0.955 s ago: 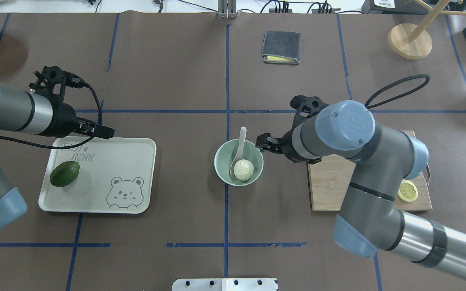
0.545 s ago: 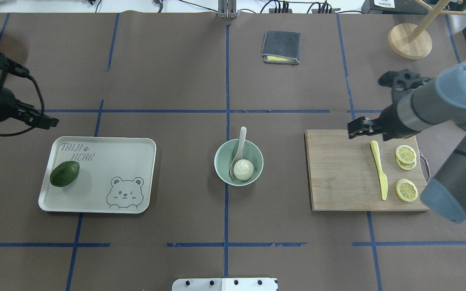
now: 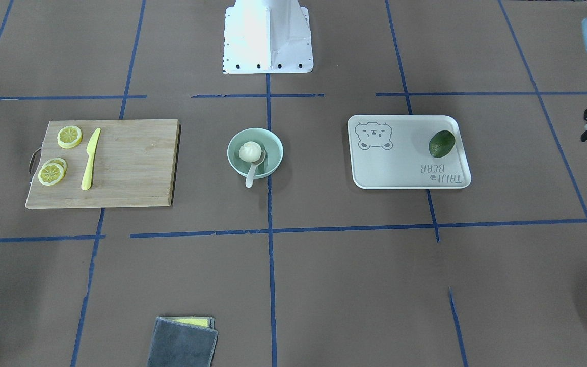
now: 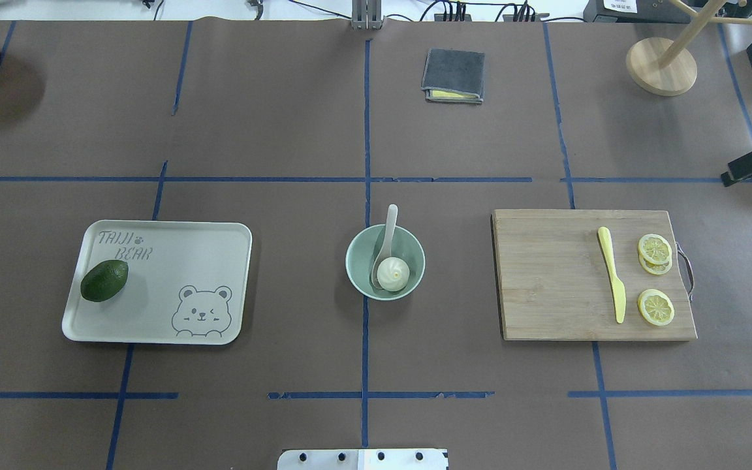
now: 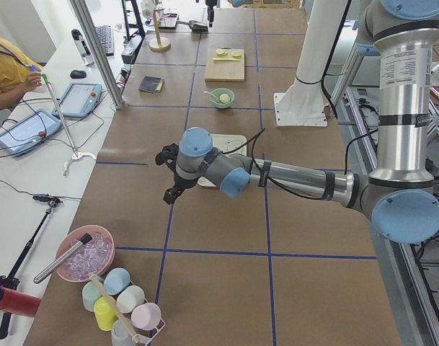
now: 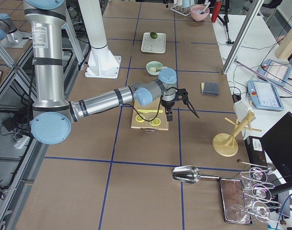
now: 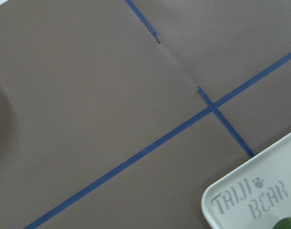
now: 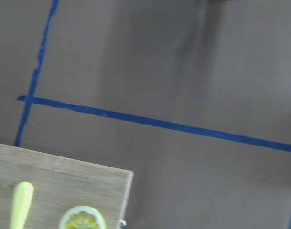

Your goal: Put spoon and bun in bowl

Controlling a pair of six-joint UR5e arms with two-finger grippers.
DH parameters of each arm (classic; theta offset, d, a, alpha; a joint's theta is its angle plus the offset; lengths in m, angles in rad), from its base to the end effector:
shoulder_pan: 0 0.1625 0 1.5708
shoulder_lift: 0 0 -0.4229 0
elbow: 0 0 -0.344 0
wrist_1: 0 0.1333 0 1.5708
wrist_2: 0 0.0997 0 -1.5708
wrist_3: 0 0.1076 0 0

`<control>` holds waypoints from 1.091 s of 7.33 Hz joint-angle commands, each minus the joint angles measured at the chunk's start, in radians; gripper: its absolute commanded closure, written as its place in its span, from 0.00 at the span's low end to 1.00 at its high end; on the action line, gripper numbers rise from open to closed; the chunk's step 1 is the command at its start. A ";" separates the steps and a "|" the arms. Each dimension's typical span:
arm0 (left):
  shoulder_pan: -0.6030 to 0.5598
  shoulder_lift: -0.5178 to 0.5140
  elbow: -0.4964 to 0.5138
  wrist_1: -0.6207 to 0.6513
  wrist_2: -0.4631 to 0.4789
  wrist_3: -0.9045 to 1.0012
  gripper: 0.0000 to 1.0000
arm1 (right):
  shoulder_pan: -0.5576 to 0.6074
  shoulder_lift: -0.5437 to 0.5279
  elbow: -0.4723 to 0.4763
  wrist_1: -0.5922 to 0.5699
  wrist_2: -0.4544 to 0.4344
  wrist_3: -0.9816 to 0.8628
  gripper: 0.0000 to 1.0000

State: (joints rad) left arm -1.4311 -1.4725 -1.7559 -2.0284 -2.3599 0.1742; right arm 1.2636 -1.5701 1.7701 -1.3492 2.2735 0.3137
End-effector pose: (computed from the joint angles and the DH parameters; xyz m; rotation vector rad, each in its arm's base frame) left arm 0.0029 -0.4295 0.5667 0.5339 0.7674 0.5056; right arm -0.0789 -0.4597 0.5512 0.1732 -0.7824 -0.1419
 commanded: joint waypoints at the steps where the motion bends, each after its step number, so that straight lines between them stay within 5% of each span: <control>1: -0.098 0.128 -0.019 0.023 -0.107 0.073 0.00 | 0.164 -0.002 -0.139 0.001 0.066 -0.258 0.00; 3: -0.100 0.107 -0.042 0.242 -0.096 0.073 0.00 | 0.178 -0.021 -0.158 -0.001 0.077 -0.274 0.00; 8: -0.097 0.101 0.016 0.247 -0.059 0.070 0.00 | 0.192 -0.061 -0.133 -0.001 0.067 -0.278 0.00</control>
State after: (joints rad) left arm -1.5302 -1.3529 -1.7679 -1.7854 -2.4217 0.2458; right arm 1.4538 -1.6188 1.6241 -1.3475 2.3429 0.0373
